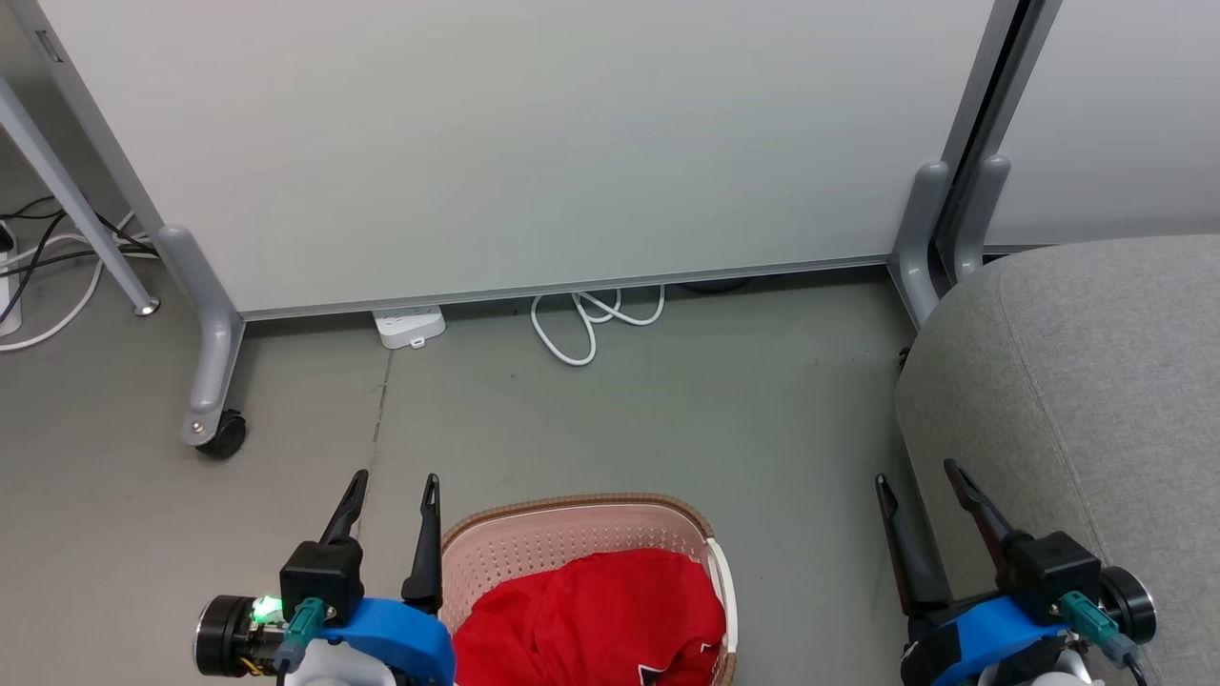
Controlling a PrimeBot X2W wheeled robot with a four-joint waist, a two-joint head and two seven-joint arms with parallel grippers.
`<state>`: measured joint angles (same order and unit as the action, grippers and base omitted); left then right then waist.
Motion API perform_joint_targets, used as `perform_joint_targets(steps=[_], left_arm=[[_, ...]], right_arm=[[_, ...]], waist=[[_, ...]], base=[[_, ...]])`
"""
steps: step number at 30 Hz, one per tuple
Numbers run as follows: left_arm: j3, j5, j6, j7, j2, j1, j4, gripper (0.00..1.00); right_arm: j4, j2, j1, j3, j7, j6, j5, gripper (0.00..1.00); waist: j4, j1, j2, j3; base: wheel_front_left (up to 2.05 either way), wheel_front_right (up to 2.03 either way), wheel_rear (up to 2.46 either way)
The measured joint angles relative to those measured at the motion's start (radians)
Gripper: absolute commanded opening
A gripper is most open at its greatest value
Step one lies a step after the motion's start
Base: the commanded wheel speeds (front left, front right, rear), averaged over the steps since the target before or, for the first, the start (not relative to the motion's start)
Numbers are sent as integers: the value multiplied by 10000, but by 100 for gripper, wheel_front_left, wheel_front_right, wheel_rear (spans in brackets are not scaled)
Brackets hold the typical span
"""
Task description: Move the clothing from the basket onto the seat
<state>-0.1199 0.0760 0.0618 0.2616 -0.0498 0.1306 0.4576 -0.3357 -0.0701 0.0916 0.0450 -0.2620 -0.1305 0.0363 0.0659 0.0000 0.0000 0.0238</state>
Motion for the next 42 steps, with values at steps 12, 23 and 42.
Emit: perform_joint_targets(steps=[12,23,42], left_arm=[[-96,52,0,0,0,3,86,100],[-508,-316,314,2,-132,781,585,100],[-2615,-836,640,12,-1172,3940,3883,100]], right_arm=[[-27,17,5,-17,0,0,-4,100],[63,21,312,94,-4,0,0,100],[470,-12,1989,297,-4,0,-19,100]], waist=[[-10,0,0,28],[-203,0,0,543],[-1086,1,0,3273]], base=[[0,0,0],[0,0,0],[0,0,0]])
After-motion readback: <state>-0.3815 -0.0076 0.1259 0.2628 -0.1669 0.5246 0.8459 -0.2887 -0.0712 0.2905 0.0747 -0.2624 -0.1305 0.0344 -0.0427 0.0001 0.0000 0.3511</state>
